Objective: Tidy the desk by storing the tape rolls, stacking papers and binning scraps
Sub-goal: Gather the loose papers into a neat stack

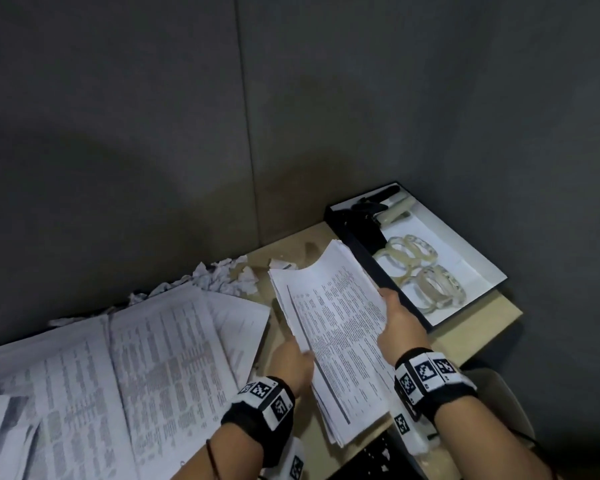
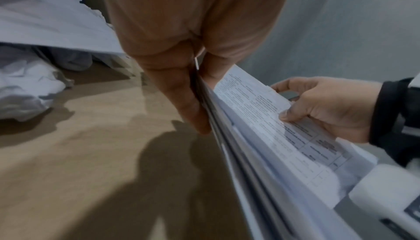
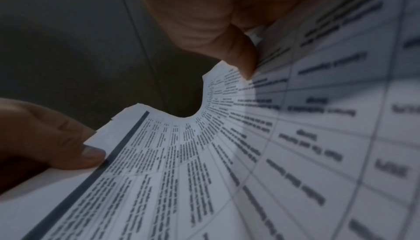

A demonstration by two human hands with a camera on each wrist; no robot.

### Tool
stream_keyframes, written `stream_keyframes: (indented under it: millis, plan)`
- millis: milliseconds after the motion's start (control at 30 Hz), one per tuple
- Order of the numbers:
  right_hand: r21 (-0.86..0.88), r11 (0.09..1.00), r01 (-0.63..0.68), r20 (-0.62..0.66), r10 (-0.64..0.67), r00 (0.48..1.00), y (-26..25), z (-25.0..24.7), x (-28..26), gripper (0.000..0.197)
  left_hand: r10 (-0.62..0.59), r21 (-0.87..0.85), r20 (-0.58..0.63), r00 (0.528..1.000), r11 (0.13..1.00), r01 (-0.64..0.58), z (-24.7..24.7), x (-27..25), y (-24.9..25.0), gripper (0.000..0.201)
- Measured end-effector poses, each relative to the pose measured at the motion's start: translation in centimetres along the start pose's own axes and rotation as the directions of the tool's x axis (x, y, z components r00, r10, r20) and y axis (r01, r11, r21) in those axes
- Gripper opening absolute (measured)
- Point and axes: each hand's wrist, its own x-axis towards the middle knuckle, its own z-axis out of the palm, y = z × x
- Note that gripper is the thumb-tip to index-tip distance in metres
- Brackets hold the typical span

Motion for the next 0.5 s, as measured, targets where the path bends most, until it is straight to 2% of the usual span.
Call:
stream_keyframes:
  millis: [67,200,367,500]
  plan:
    - [-0.037,0.999,0.025,0.021,-0.024,0.999,0.8,0.6,1.3,0.070,0.008,0.035,0.019,1.000,0.999,-0.009,0.6,0.9,-0.4,0.036]
    - [-0.146,0.988,0.051,0.080,-0.040,0.996,2.2,1.6,3.6,0.075,-0.048,0.111,0.043,0.998,0.993,0.043,1.7,2.2,-0.9,0.017]
    - [-0.314,0.949,0.028,0.126,0.013,0.992,3.7,2.5,5.7,0.076,-0.114,0.131,-0.027,0.993,0.984,0.117,2.4,3.5,-1.2,0.029]
    - [-0.425,0.903,0.056,0.202,0.034,0.979,4.6,3.7,5.7,0.088,-0.133,0.236,-0.047,0.990,0.961,0.141,2.1,4.0,-1.2,0.030]
